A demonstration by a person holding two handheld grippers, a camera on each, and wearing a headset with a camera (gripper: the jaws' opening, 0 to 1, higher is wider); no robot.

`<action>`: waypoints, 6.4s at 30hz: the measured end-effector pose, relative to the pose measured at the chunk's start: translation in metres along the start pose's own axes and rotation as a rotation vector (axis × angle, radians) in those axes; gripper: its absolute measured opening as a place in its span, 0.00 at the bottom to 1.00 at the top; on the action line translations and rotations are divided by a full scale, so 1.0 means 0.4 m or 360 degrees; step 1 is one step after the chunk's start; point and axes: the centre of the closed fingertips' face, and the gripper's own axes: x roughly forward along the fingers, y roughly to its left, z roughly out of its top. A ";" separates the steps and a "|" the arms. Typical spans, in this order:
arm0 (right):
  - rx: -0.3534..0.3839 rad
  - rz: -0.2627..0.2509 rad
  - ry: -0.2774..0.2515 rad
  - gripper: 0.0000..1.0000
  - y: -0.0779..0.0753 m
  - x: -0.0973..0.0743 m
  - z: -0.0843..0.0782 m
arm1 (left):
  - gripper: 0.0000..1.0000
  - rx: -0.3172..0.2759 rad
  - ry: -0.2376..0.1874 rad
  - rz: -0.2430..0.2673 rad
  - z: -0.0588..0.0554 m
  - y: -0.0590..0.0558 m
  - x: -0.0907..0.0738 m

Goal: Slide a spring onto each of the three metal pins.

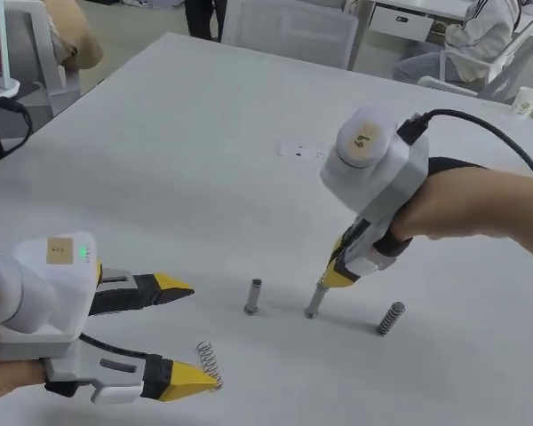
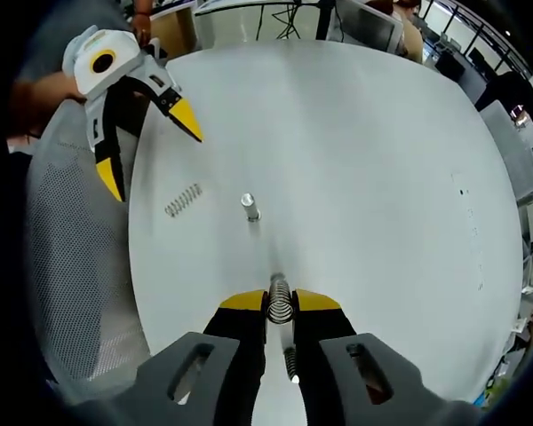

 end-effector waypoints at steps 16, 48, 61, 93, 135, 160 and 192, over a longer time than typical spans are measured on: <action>0.0039 0.0049 0.0049 0.08 0.005 0.066 -0.025 | 0.56 0.0004 0.0010 -0.0006 0.002 -0.005 0.002; 0.0047 0.0046 0.0092 0.10 0.017 0.124 -0.051 | 0.55 0.0001 0.0009 -0.0005 0.006 -0.006 -0.001; 0.0101 0.0006 0.0024 0.17 0.012 0.094 -0.057 | 0.55 -0.0001 0.0015 -0.0010 0.001 -0.005 0.003; 0.0204 0.0142 -0.0115 0.20 0.193 0.078 -0.041 | 0.55 0.0015 0.0018 -0.0024 -0.001 -0.010 0.007; 0.0199 0.0155 -0.0202 0.22 0.288 0.213 0.169 | 0.53 0.0006 0.0030 0.0016 -0.023 -0.004 -0.034; -0.0020 0.0025 -0.0109 0.11 0.254 0.222 0.120 | 0.52 0.0010 0.0043 0.0001 -0.028 -0.003 -0.021; -0.0245 0.0213 -0.0251 0.08 0.308 0.039 0.177 | 0.26 0.0105 0.0028 -0.0103 -0.002 -0.036 0.005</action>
